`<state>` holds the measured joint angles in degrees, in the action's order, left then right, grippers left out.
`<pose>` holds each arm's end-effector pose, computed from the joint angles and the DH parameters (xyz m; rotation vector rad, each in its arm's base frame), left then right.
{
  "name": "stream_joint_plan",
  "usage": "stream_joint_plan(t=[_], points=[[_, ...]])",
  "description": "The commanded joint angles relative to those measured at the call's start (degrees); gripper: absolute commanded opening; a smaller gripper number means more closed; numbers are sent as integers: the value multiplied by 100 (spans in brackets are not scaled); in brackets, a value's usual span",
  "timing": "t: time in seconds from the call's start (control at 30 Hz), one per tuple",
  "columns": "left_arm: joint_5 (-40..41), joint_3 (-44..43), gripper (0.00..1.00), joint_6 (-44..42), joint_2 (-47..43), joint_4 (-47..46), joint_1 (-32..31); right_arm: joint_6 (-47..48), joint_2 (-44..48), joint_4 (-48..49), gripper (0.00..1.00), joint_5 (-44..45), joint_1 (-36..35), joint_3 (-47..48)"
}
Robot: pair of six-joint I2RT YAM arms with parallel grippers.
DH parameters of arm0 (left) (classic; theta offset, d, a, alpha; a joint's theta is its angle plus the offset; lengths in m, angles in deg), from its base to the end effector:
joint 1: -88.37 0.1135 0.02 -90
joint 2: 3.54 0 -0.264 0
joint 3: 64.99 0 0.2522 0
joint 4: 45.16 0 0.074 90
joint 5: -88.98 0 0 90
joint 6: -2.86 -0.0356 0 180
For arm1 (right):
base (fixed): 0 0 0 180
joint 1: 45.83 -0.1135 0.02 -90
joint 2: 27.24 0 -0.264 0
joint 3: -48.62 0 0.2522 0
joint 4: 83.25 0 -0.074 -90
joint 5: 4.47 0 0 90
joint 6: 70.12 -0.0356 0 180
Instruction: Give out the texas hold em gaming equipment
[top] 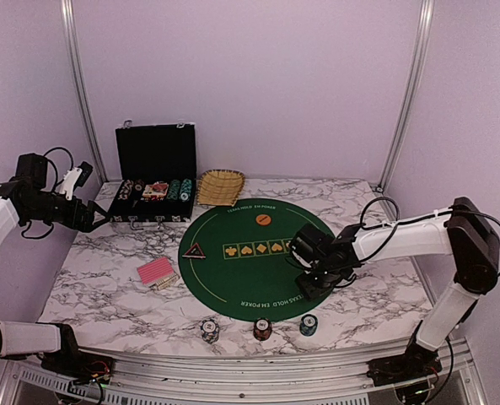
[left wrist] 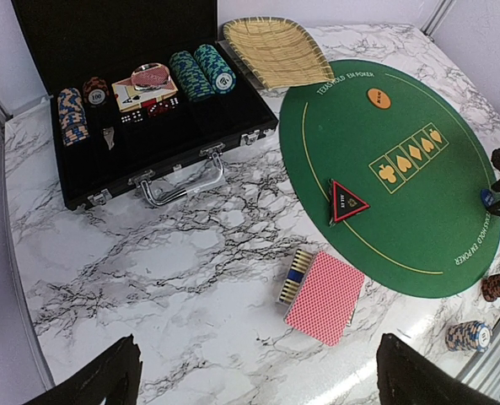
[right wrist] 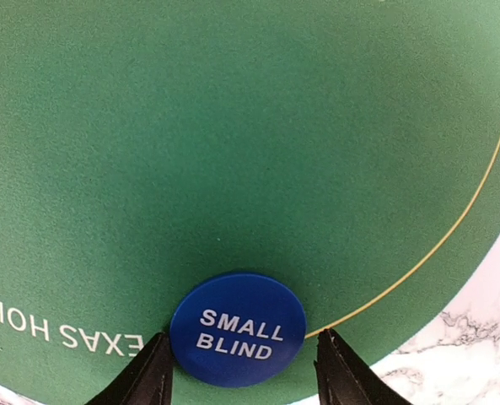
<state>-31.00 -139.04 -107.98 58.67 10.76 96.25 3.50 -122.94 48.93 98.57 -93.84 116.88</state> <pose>0.2194 0.0124 0.3259 0.5019 2.1825 -0.3434 0.2051 0.2159 0.1549 -0.7240 2.7081 -0.0779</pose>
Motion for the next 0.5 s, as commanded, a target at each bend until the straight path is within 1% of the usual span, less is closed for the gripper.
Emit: stream_joint_plan(t=[0.0,0.1,0.2,0.33,0.47], points=[[-68,-174,99,-12,12,135,10,-64,173,-276,58,181,57,124],[-53,-168,99,0,11,132,12,27,403,-442,61,94,40,440],[-35,-151,99,-10,19,133,12,184,627,-616,71,-80,-159,887],[23,-181,99,-22,45,128,9,280,462,-908,86,-194,-836,1650],[73,-228,99,10,46,117,13,431,86,-901,93,-708,-1410,2260]])
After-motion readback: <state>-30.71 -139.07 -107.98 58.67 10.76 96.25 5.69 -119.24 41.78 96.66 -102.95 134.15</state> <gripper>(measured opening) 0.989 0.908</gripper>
